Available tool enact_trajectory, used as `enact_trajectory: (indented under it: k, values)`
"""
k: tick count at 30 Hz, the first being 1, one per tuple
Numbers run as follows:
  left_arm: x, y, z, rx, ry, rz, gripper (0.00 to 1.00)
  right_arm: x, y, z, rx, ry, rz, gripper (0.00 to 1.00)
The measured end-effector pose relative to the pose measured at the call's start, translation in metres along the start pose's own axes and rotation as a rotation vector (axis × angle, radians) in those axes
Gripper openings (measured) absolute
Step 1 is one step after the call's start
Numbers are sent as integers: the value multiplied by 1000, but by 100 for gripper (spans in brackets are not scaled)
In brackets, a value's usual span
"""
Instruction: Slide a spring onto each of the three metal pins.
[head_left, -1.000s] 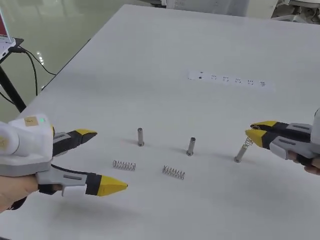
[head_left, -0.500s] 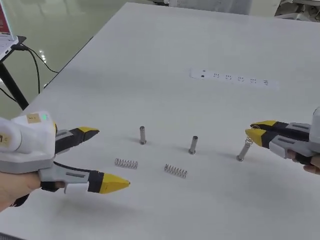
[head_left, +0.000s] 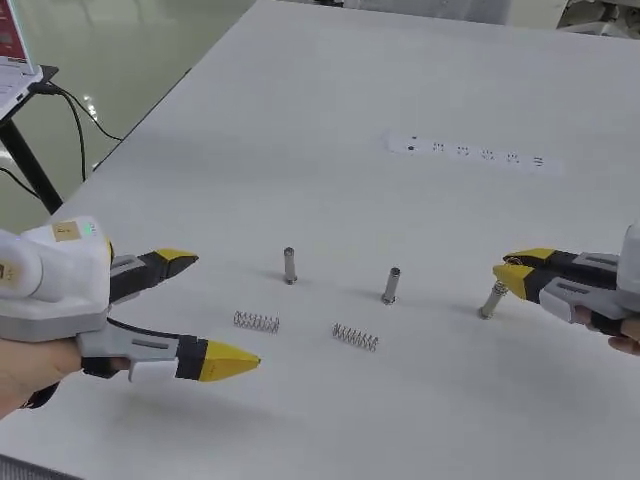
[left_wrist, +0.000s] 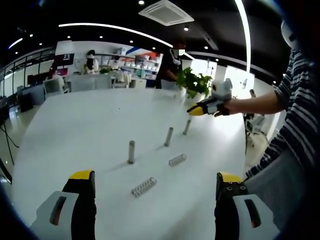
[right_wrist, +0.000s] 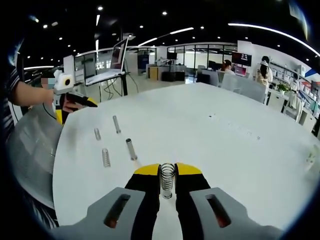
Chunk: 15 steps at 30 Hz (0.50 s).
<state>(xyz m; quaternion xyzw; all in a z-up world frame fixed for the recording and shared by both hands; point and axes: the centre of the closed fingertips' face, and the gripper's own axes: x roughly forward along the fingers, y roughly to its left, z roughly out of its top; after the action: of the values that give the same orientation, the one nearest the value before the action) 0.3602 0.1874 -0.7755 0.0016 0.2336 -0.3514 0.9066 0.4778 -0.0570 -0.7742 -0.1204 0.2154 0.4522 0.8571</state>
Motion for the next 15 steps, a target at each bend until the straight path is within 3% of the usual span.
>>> enact_trajectory:
  k: [15]
  values:
    - [-2,-1,-1,-3,1,6,98,10,5,-34,19,68,9,8]
